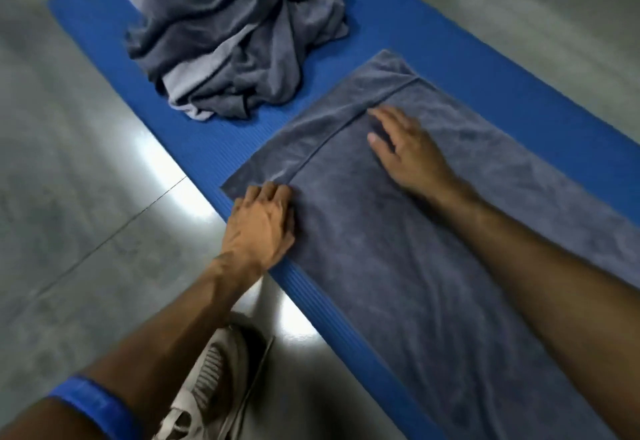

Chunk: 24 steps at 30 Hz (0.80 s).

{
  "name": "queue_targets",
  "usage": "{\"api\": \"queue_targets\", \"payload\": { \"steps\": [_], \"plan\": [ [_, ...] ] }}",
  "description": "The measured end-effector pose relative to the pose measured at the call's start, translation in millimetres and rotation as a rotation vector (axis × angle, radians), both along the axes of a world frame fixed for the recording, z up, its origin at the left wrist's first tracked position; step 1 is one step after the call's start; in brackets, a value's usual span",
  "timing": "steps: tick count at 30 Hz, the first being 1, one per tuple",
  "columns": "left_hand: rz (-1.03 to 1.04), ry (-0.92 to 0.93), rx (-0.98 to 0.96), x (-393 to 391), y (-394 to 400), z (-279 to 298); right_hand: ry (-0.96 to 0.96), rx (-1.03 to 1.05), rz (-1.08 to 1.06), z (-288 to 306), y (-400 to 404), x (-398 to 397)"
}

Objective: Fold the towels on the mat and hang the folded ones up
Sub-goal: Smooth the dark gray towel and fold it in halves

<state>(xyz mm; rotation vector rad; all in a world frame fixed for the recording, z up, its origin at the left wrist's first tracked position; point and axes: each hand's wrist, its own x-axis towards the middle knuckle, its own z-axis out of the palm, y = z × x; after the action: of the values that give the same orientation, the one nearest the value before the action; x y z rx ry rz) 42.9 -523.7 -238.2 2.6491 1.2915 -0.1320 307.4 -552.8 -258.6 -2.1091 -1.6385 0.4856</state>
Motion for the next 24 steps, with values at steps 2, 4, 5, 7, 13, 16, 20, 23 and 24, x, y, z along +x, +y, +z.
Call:
{"api": "queue_targets", "payload": {
  "steps": [2,4,5,7,13,16,20,23,24],
  "plan": [
    [0.021,0.081,0.019,-5.8,11.2,-3.7,-0.027,-0.091,-0.036,-5.5,39.5,6.3],
    [-0.009,0.134,0.036,-13.1,16.9,-5.3,-0.091,-0.265,-0.069,-10.5,68.4,12.1],
    [-0.015,0.143,0.037,-16.6,18.3,-5.6,-0.125,-0.334,-0.069,-11.2,77.8,16.4],
    [-0.007,0.154,0.023,-22.5,18.9,-5.8,-0.162,-0.398,-0.074,-9.9,86.8,27.7],
    [-0.016,0.249,0.029,-19.0,19.9,-4.8,-0.220,-0.359,-0.082,-11.3,91.0,41.4],
    [0.105,0.159,-0.061,-18.2,31.0,-2.2,-0.200,-0.345,-0.096,-10.4,94.8,39.5],
    [0.263,0.022,-0.119,-13.6,52.2,-5.7,-0.125,-0.387,-0.192,-8.3,96.0,29.3],
    [0.406,0.016,-0.130,-1.1,65.3,-4.6,-0.166,-0.294,-0.222,-1.6,87.4,9.2],
    [0.421,0.044,-0.117,3.0,66.5,-4.2,-0.170,-0.244,-0.225,1.4,83.5,2.2]
  ]
}}
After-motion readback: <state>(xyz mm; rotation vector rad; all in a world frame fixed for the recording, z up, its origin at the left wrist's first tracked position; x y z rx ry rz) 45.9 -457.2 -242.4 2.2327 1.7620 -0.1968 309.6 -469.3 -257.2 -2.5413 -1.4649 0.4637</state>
